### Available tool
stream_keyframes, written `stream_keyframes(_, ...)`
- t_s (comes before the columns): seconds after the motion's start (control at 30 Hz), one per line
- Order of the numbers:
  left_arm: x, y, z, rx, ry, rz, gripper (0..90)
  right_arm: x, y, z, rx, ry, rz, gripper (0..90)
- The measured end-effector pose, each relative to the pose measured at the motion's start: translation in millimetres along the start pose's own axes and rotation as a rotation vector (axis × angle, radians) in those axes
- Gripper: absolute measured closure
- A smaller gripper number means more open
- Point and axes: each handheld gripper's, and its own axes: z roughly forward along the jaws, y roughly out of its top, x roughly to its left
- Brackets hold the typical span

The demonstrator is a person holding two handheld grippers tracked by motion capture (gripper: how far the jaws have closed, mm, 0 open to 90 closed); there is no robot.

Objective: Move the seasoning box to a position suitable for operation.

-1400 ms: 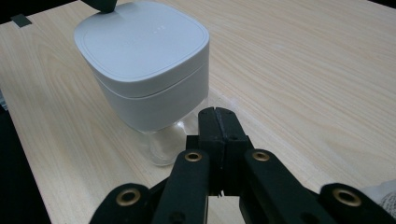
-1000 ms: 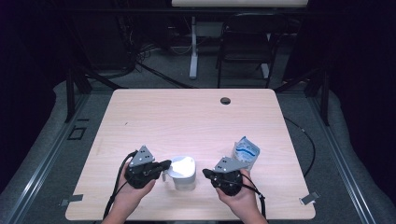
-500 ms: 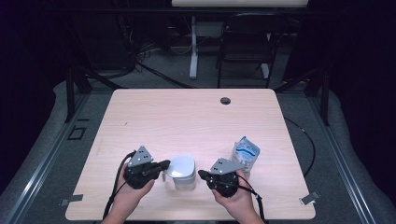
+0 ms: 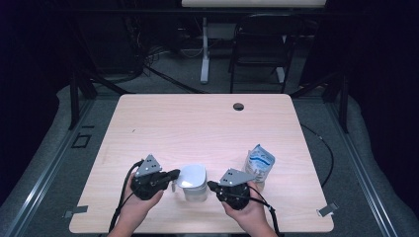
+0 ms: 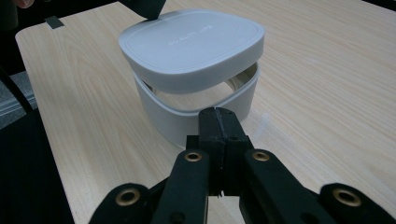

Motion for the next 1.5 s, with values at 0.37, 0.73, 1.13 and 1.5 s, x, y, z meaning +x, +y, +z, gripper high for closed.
stream_keyframes(0.37,-0.1,-0.7,0.4,-0.008,0.003,0.0,90.0,3.3,4.6,0.2,-0.019,-0.001,-0.016,90.0)
stream_keyframes(0.73,-0.4,-1.5,-0.1,-0.01,0.008,-0.005,90.0,3.0,9.5,1.0,-0.018,0.006,-0.021,90.0)
stream_keyframes(1.13,8.3,-3.5,-6.8,-0.01,0.026,-0.019,88.3,3.0,11.5,1.1,-0.014,0.006,-0.011,89.8)
stream_keyframes(1.5,15.4,-5.9,-15.2,-0.03,0.027,-0.054,85.7,3.7,18.5,0.6,-0.002,0.008,-0.016,89.7)
